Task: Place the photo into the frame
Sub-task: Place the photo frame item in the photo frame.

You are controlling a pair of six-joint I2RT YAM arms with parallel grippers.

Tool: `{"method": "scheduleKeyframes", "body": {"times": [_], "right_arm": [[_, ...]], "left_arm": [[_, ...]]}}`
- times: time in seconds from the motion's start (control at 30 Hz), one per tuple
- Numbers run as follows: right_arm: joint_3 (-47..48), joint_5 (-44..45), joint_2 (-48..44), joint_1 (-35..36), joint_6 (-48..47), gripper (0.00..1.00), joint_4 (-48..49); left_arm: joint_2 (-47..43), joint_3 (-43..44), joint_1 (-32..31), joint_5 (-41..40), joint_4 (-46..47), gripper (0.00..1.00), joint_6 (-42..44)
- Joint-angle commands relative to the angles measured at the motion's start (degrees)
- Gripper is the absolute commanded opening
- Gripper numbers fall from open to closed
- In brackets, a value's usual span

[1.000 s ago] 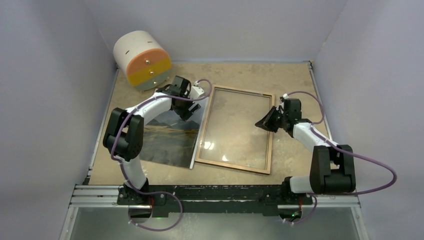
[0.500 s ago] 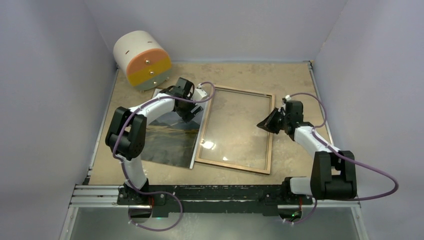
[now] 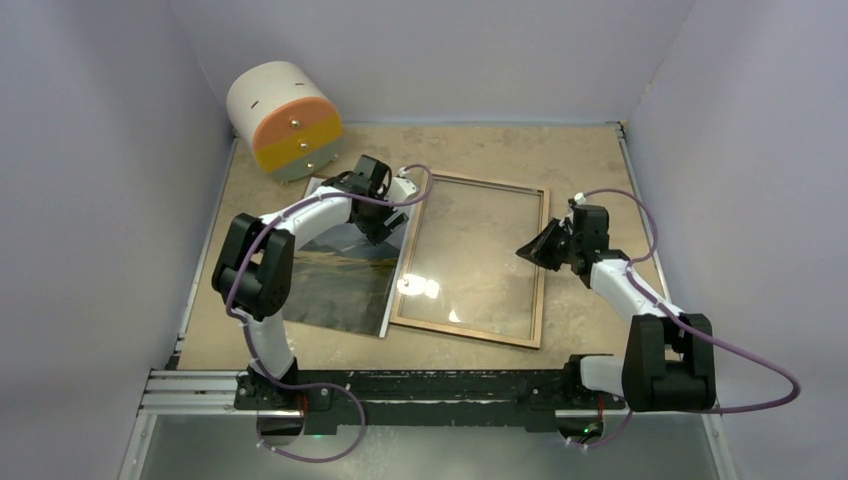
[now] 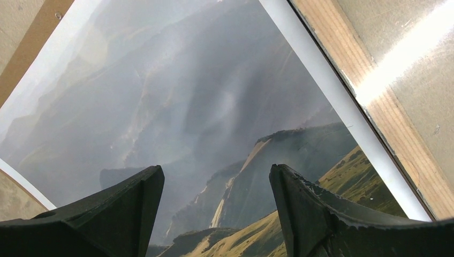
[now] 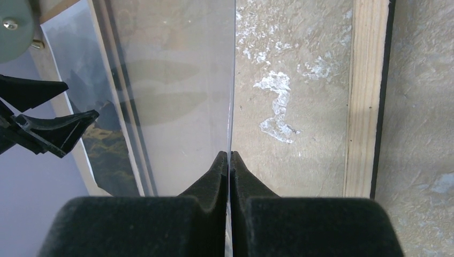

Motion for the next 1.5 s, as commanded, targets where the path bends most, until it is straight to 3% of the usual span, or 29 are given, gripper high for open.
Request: {"method": "scheduleKeyframes", "body": {"times": [0.0,0.73,1.1,1.47], "right_arm": [[-1.2,2.0,-0.2,-0.4,0.1,0.00,1.0],[-4.4,4.6,-3.1,-2.2,1.5,0.00,1.9],[-5.1,1.0,-1.2,-2.3,2.3,0.00,5.6],[-0.1,-0.3,0.2,-2.4,-4.2,0.00,-2.3]], "left_arm": [[-0.1,1.9,-0.4,-0.4,-0.3,0.77,1.3],[0.2,1.6,-0.9,-0.6,-0.6,0.77,1.9],[1.2,-0.2,-3.7,-0.1,0.4,0.77,1.3],[3.3,0.8,-4.8,0.0,0.9,0.76,1.0]]}}
